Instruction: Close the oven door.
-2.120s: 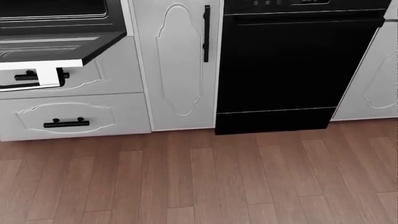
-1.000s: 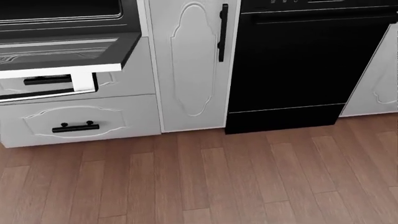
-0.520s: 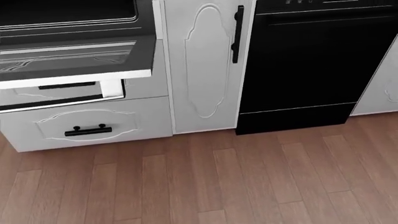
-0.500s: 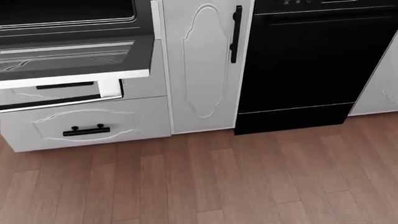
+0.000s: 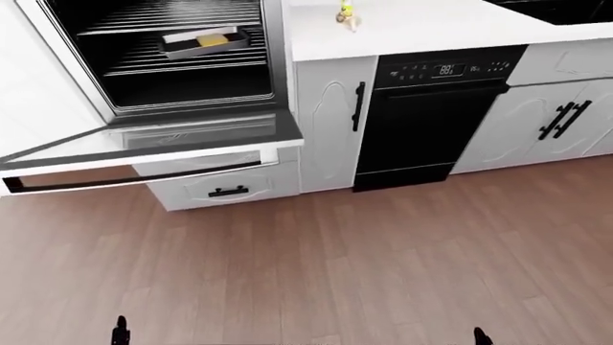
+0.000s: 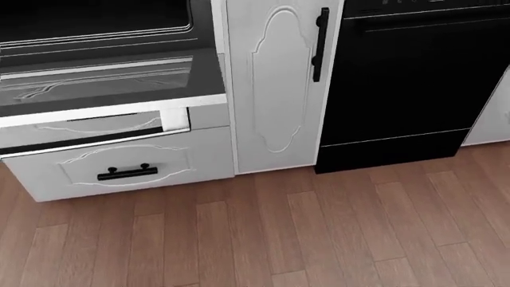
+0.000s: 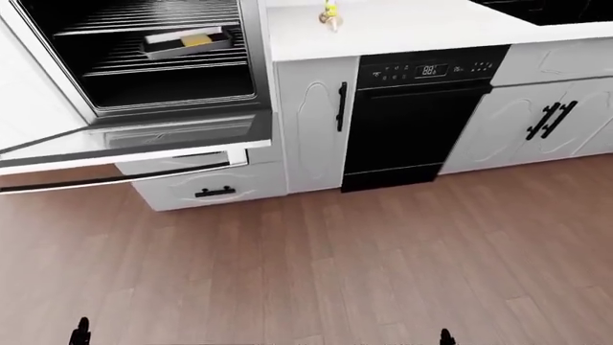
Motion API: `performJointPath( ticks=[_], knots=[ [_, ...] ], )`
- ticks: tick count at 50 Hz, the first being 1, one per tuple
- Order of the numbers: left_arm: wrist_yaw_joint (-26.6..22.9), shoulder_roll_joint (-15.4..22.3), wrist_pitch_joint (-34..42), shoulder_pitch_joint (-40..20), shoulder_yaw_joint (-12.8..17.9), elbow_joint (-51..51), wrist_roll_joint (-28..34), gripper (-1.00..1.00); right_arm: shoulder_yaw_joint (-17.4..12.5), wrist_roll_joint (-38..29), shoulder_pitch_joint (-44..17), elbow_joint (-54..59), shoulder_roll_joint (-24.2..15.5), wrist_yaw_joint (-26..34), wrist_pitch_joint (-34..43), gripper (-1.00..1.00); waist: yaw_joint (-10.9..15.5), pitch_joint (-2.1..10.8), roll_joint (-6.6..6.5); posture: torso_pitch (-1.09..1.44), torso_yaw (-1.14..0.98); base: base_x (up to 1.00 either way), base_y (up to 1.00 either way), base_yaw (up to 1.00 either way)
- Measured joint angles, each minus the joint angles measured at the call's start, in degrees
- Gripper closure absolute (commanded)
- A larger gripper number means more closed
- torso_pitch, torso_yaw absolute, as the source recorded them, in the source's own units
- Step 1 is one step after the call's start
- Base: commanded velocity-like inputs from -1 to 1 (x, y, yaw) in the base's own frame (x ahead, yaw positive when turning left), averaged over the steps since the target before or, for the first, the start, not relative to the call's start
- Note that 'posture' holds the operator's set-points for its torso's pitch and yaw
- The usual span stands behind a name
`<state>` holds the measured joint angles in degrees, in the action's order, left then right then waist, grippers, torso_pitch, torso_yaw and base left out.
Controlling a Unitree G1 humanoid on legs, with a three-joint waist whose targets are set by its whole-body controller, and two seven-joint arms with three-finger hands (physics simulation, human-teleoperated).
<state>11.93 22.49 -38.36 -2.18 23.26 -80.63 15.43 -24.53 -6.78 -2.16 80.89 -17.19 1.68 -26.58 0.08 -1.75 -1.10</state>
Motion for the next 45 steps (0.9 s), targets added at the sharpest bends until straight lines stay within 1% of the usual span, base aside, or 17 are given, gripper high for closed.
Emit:
performJointPath(
  ticks=[4, 6, 7, 8, 11, 13, 17, 20, 22, 26, 32, 35, 36, 38, 40, 42, 45],
  knots=[
    [0.31, -0.04, 0.52, -0.05, -0.03, -0.10, -0.08, -1.00, -0.27, 0.37, -0.11, -0.37, -0.46, -0.32, -0.30, -1.00, -0.17, -0.13, 3.08, 0.00, 0.00, 0.00, 0.20, 0.00],
    [0.47, 0.05, 0.60, 0.01, -0.11, -0.13, -0.06, -1.00, -0.35, 0.49, -0.07, -0.45, -0.39, -0.22, -0.46, -1.00, -0.25, 0.12, 5.15, 0.00, 0.00, 0.00, 0.19, 0.00],
    [0.53, -0.20, 0.63, -0.11, -0.11, -0.09, -0.06, -1.00, -0.40, 0.52, -0.07, -0.45, -0.57, -0.22, -0.39, -1.00, -0.64, 0.22, 5.15, 0.00, 0.00, 0.00, 0.20, 0.00],
    [0.47, -0.72, 0.64, -0.18, -0.28, -0.11, 0.01, -1.00, -0.48, 0.55, -0.12, -0.53, -0.77, -0.35, -0.25, -1.00, -1.03, -0.03, 4.41, 0.00, 0.00, 0.00, 0.20, 0.00],
    [-0.25, -1.36, 0.48, -0.06, -0.67, -0.55, 0.46, -1.00, -0.35, 0.45, 0.15, -0.32, -0.54, -0.77, 0.02, -1.00, -1.28, 0.45, 4.39, 0.00, 0.00, 0.00, 0.20, 0.00],
    [-0.48, -1.14, 0.38, -0.03, -0.44, -0.55, 0.42, -1.00, -0.22, 0.28, 0.12, -0.22, -0.42, -0.72, 0.03, -1.00, -1.08, 0.55, 3.74, 0.00, 0.00, 0.00, 0.20, 0.00],
    [-0.19, -0.53, 0.06, -0.11, -0.07, -0.04, -0.01, -1.00, -0.27, 0.20, 0.03, -0.50, -0.53, -0.59, -0.12, -1.00, -0.81, 0.04, 0.27, 0.00, 0.00, 0.00, 0.19, 0.00],
    [-0.07, -0.36, -0.18, -0.04, 0.05, 0.03, -0.21, -1.00, -0.30, 0.17, 0.13, -0.38, -0.62, -0.59, -0.14, -1.00, -0.60, 0.37, -3.67, 0.00, 0.00, 0.00, 0.20, 0.00],
    [-0.01, 0.17, 0.18, -0.22, 0.26, 0.07, -0.40, -1.00, -0.08, 0.11, -0.15, -0.27, 0.48, -0.50, 0.01, -1.00, 0.11, 0.23, -2.88, 0.00, 0.00, 0.00, 0.20, 0.00],
    [0.24, 0.03, 0.19, 0.09, 0.21, -0.10, -0.54, -1.00, 0.32, -0.35, -0.03, 0.14, 0.93, 0.26, 0.19, -1.00, 0.41, 0.38, -2.11, 0.00, 0.00, 0.00, 0.19, 0.00],
    [0.34, -0.07, 0.04, -0.03, 0.00, -0.02, -0.27, -1.00, -0.26, 0.08, 0.14, -0.34, -0.14, -0.39, 0.02, -1.00, -0.13, -0.15, 2.21, 0.00, 0.00, 0.00, 0.20, 0.00],
    [0.24, -0.04, 0.07, 0.06, 0.03, -0.15, -0.25, -1.00, -0.24, 0.13, 0.09, -0.38, -0.08, -0.44, -0.11, -1.00, -0.24, 0.07, 5.07, 0.00, 0.00, 0.00, 0.20, 0.00],
    [0.25, -0.26, 0.07, -0.05, 0.06, -0.11, -0.28, -1.00, -0.25, 0.13, 0.04, -0.35, -0.28, -0.41, -0.07, -1.00, -0.50, 0.25, 5.29, 0.00, 0.00, 0.00, 0.19, 0.00],
    [-0.02, -1.19, 0.14, -0.20, -0.35, -0.24, -0.07, -1.00, -0.46, 0.23, 0.07, -0.52, -0.62, -0.59, 0.10, -1.00, -1.05, -0.06, 4.21, 0.00, 0.00, 0.00, 0.20, 0.00],
    [-0.42, -1.38, 0.17, -0.06, -0.60, -0.54, 0.25, -1.00, -0.47, 0.28, 0.30, -0.34, -0.49, -0.68, 0.16, -1.00, -1.22, 0.38, 4.32, 0.00, 0.00, 0.00, 0.19, 0.00],
    [-0.53, -1.11, 0.18, 0.01, -0.42, -0.55, 0.27, -1.00, -0.41, 0.25, 0.31, -0.26, -0.45, -0.62, 0.14, -1.00, -1.05, 0.53, 3.74, 0.00, 0.00, 0.00, 0.20, 0.00],
    [-0.29, -0.60, 0.06, -0.08, -0.07, -0.16, -0.04, -1.00, -0.47, 0.26, 0.19, -0.48, -0.58, -0.59, 0.05, -1.00, -0.82, 0.08, 1.46, 0.00, 0.00, 0.00, 0.20, 0.00]
  ],
)
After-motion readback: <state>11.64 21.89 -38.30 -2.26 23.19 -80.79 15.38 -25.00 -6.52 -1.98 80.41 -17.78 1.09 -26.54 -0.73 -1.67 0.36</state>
